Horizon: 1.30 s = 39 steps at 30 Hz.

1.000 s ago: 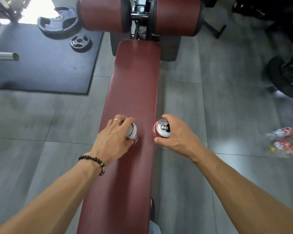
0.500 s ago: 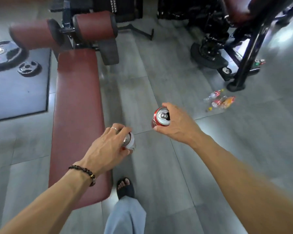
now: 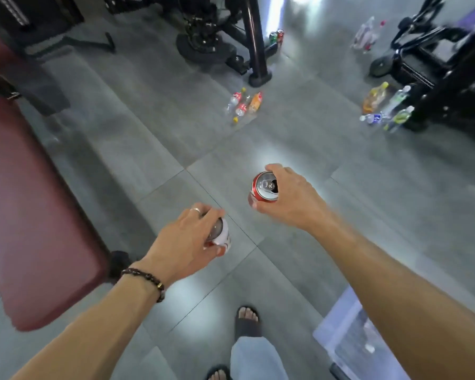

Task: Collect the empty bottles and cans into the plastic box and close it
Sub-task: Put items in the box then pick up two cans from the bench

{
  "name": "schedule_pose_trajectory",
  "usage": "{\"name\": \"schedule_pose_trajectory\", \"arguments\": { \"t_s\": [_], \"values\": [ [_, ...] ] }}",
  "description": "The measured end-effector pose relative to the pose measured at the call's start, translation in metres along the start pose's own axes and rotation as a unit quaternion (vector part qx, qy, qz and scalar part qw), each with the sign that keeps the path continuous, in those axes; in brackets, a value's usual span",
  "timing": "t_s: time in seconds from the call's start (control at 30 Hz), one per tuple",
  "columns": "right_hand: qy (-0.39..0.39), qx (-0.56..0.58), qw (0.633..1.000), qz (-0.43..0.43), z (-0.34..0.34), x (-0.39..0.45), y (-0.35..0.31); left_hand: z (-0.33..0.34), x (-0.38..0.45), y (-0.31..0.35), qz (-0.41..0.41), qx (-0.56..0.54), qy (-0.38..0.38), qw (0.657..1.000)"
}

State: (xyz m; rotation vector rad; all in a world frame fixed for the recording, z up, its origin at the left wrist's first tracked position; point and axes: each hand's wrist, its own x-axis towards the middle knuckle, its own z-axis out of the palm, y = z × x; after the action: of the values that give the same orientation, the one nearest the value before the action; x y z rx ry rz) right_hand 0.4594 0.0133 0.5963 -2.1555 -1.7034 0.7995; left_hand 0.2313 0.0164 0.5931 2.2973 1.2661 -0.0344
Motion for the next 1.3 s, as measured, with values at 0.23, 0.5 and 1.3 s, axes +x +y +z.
{"name": "schedule_pose_trajectory", "arguments": {
  "t_s": [0.23, 0.5, 1.3],
  "values": [
    [0.026, 0.008, 0.994, 0.110, 0.016, -0.121, 0.126, 0.105, -0.012, 0.092, 0.086, 0.008, -0.098, 0.991],
    [0.045, 0.062, 0.973, 0.219, 0.037, -0.264, 0.321, 0.265, -0.022, 0.240, 0.168, 0.033, -0.179, 0.969],
    [0.082, 0.131, 0.956, 0.248, 0.305, -0.203, 0.739, 0.757, 0.166, 0.295, 0.167, 0.176, -0.081, 0.967]
  ]
}}
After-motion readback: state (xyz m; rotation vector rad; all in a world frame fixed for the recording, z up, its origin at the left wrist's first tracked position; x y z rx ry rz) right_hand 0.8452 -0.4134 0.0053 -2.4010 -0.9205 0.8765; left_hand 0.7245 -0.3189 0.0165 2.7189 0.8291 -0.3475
